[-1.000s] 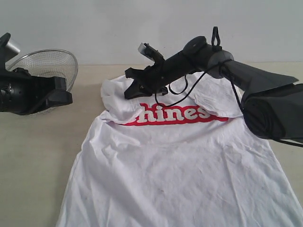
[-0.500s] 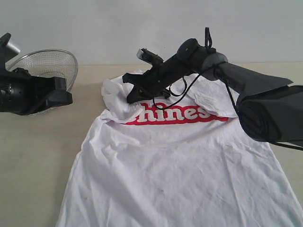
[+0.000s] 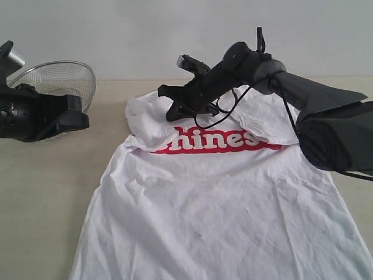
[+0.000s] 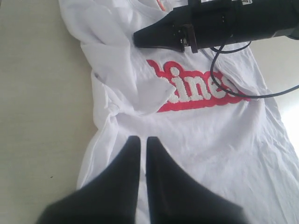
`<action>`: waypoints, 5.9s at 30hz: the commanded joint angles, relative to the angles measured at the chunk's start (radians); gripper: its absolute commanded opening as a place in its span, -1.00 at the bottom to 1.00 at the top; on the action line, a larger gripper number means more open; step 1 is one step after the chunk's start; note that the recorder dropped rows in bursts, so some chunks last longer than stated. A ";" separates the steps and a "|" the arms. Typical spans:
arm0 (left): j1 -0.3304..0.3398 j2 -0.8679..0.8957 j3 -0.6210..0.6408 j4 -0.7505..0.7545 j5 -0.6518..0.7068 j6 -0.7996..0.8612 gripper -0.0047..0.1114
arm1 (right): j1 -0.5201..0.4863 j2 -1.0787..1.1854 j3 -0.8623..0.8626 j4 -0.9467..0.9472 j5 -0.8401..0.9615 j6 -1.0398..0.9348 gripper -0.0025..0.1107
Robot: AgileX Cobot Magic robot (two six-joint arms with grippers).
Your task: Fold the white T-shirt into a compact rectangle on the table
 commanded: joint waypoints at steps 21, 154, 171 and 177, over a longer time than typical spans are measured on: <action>-0.001 0.104 -0.086 0.110 -0.234 -0.050 -0.84 | -0.185 -0.327 0.003 -0.171 0.266 0.054 -0.96; -0.662 -0.152 0.199 0.102 0.258 -0.019 -0.84 | 0.106 -1.275 1.667 -0.254 -0.417 -0.061 -0.96; -0.672 -0.152 0.188 -0.216 0.214 0.243 -0.84 | 0.106 -1.275 1.667 -0.252 -0.421 -0.061 -0.96; -0.693 -0.152 0.186 -0.963 0.200 1.009 -0.84 | 0.106 -1.275 1.667 -0.252 -0.421 -0.061 -0.96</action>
